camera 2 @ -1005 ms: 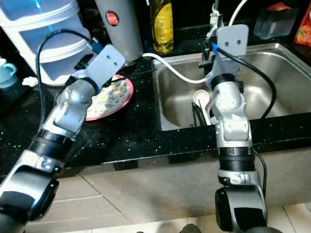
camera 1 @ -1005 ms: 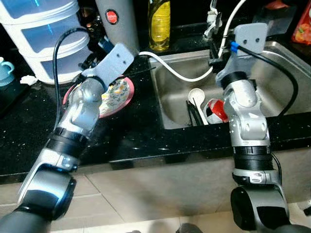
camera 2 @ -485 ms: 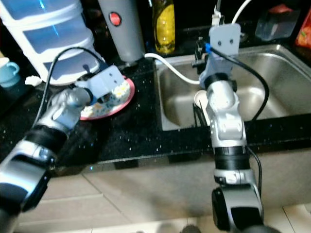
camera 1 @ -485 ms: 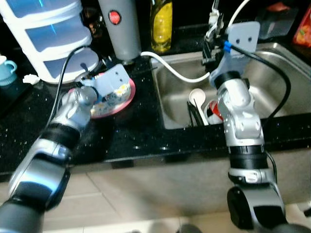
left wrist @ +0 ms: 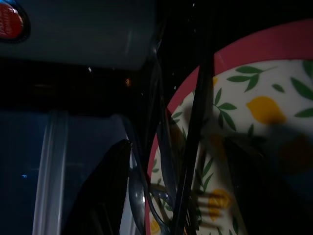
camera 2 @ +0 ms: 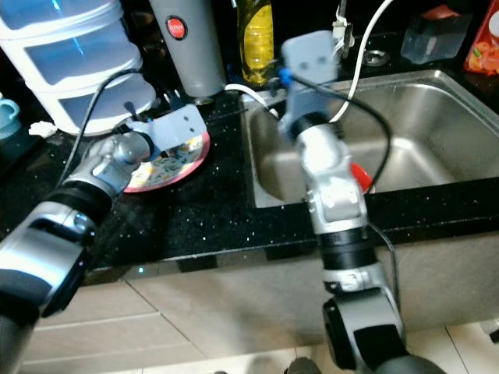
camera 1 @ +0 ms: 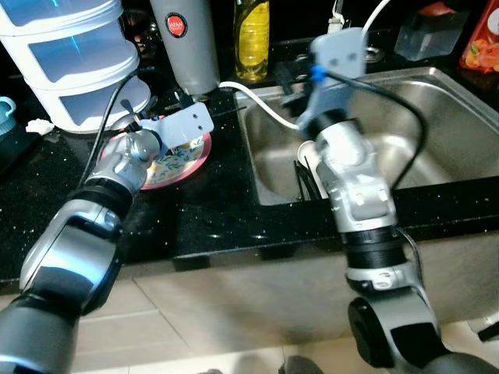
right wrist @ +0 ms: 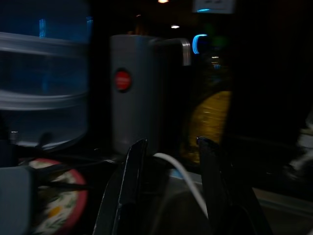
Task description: Kitchen organization
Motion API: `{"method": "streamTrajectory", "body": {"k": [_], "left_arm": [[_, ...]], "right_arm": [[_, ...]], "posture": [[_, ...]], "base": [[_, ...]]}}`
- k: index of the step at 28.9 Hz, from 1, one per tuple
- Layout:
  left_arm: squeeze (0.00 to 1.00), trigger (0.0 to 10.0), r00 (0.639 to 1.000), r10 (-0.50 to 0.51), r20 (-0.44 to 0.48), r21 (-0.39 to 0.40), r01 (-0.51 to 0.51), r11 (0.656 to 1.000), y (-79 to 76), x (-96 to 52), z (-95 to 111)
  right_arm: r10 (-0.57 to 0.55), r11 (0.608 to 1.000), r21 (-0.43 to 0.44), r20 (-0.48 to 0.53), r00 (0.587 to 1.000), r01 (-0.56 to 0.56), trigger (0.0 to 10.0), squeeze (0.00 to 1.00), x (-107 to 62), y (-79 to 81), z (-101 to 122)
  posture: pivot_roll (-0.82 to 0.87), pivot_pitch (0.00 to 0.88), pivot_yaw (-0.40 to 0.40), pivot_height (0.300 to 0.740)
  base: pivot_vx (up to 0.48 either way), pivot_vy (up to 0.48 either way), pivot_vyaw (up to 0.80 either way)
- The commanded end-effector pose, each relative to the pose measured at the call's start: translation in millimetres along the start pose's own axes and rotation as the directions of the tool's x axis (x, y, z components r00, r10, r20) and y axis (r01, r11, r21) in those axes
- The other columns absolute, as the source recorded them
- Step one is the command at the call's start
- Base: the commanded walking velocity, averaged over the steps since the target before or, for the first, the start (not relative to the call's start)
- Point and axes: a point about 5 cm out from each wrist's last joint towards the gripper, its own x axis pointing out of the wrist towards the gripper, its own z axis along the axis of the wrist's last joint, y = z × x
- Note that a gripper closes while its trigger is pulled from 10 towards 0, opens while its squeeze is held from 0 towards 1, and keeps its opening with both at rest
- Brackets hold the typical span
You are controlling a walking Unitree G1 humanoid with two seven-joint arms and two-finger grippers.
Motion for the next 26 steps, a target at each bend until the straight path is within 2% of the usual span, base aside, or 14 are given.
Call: {"method": "streamTrajectory", "body": {"k": [1,4,5,7,10,12,13,14,15,17,18,19,20,26], "left_arm": [[0.00,9.4,0.994,-0.081,-0.073,0.020,0.083,0.996,-26.1,2.9,-15.5],[0.00,9.4,0.994,-0.079,-0.078,0.020,0.081,0.997,-26.7,2.9,-17.0],[0.00,8.7,0.993,-0.077,-0.088,0.029,0.080,0.996,-27.7,2.6,-20.2],[0.00,8.7,0.993,-0.077,-0.088,0.029,0.080,0.996,-27.7,2.6,-20.2],[0.00,7.8,0.991,-0.061,-0.117,0.046,0.066,0.997,-27.0,1.2,-29.0],[0.00,7.8,0.991,-0.061,-0.117,0.046,0.066,0.997,-27.0,1.2,-29.0],[0.00,6.5,0.989,-0.044,-0.141,0.049,0.052,0.997,-23.6,-0.6,-36.5],[0.00,6.5,0.989,-0.044,-0.141,0.049,0.052,0.997,-23.6,-0.6,-36.5],[0.00,5.0,0.986,-0.029,-0.167,0.054,0.038,0.998,-20.0,-2.8,-44.2],[0.00,3.6,0.978,-0.012,-0.207,0.062,0.025,0.998,-17.0,-6.5,-56.7],[0.00,3.6,0.978,-0.012,-0.207,0.062,0.025,0.998,-17.0,-6.5,-56.7],[0.00,1.1,0.971,-0.001,-0.237,0.063,0.017,0.998,-16.6,-9.2,-65.3],[0.00,0.0,0.967,0.004,-0.256,0.066,0.013,0.998,-16.1,-10.7,-69.9],[0.00,0.0,0.958,0.021,-0.287,0.077,0.002,0.997,-14.4,-13.6,-77.6]], "right_arm": [[0.081,0.996,0.041,0.016,0.997,-0.081,10.0,0.00,-0.3,18.0,8.8],[0.098,0.994,0.053,0.016,0.995,-0.098,10.0,0.00,-0.8,22.2,9.5],[0.113,0.992,0.063,0.014,0.993,-0.114,10.0,0.00,-0.9,26.2,10.1],[0.113,0.992,0.063,0.014,0.993,-0.114,10.0,0.00,-0.9,26.2,10.1],[0.137,0.987,0.078,0.013,0.990,-0.138,10.0,0.00,-0.6,33.0,11.5],[0.137,0.987,0.078,0.013,0.990,-0.138,10.0,0.00,-0.6,33.0,11.5],[0.146,0.986,0.082,0.013,0.989,-0.147,10.0,0.00,-1.1,34.8,12.7],[0.146,0.986,0.082,0.013,0.989,-0.147,10.0,0.00,-1.1,34.8,12.7],[0.151,0.985,0.084,0.010,0.989,-0.151,10.0,0.00,-3.2,34.7,13.8],[0.145,0.986,0.085,-0.006,0.989,-0.144,10.0,0.00,-8.0,31.5,12.4],[0.145,0.986,0.085,-0.006,0.989,-0.144,10.0,0.00,-8.0,31.5,12.4],[0.130,0.988,0.088,-0.028,0.991,-0.127,10.0,0.00,-12.3,28.9,9.0],[0.123,0.989,0.089,-0.034,0.992,-0.119,10.0,0.00,-14.3,27.7,8.3],[0.097,0.992,0.081,-0.037,0.995,-0.094,10.0,0.00,-16.8,21.5,7.7]], "posture": [[-0.11,0.176,0.046,0.740],[-0.12,0.181,0.043,0.740],[-0.12,0.197,0.030,0.740],[-0.12,0.197,0.030,0.740],[-0.13,0.216,0.008,0.740],[-0.13,0.216,0.008,0.740],[-0.14,0.222,-0.008,0.740],[-0.14,0.222,-0.008,0.740],[-0.14,0.233,-0.017,0.740],[-0.14,0.243,-0.020,0.740],[-0.14,0.243,-0.020,0.740],[-0.15,0.248,-0.016,0.740],[-0.15,0.241,-0.010,0.740],[-0.16,0.219,0.005,0.740]], "base": [[0.000,0.000,0.00],[0.000,0.000,0.00],[0.000,0.000,0.00],[0.000,0.000,0.00],[0.000,0.000,0.00],[0.000,0.000,0.00],[0.000,0.000,0.00],[0.000,0.000,0.00],[0.000,0.000,0.00],[0.000,0.000,0.00],[0.000,0.000,0.00],[0.000,0.000,0.00],[0.000,0.000,0.00],[0.000,0.000,0.00]]}}
